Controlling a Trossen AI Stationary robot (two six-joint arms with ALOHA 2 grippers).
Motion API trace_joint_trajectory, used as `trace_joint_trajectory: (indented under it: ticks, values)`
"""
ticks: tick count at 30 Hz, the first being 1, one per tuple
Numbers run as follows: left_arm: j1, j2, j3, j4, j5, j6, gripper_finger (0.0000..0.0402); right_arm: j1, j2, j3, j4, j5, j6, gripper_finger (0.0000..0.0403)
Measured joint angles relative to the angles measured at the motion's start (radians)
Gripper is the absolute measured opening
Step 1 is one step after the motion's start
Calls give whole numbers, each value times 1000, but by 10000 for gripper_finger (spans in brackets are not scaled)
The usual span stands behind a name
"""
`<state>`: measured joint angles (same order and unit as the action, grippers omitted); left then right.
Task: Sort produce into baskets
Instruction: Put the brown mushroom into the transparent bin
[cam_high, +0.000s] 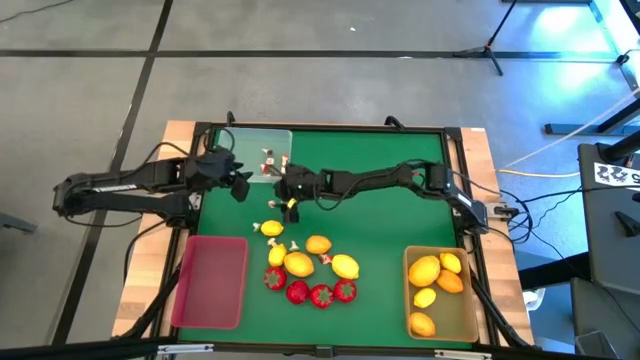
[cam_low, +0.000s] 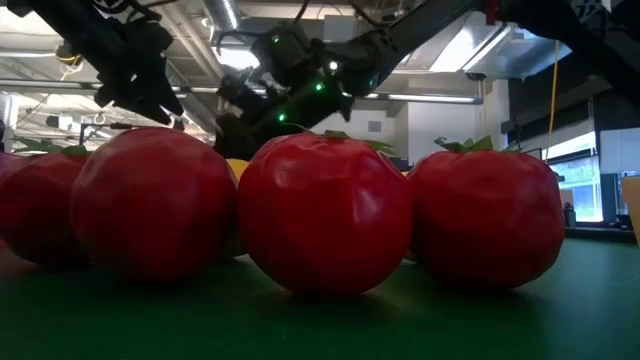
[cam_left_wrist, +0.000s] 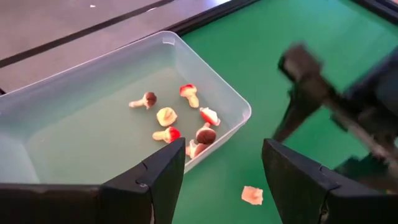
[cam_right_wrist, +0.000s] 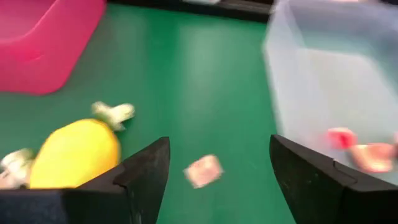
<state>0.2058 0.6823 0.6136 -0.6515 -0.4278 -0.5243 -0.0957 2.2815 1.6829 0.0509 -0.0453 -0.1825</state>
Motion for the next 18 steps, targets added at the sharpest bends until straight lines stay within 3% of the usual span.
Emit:
trace_joint_trajectory:
  ticks: [18]
  values:
    - [0, -8, 0, 1, -4, 0, 209, 3, 77, 0, 124, 26, 40, 271]
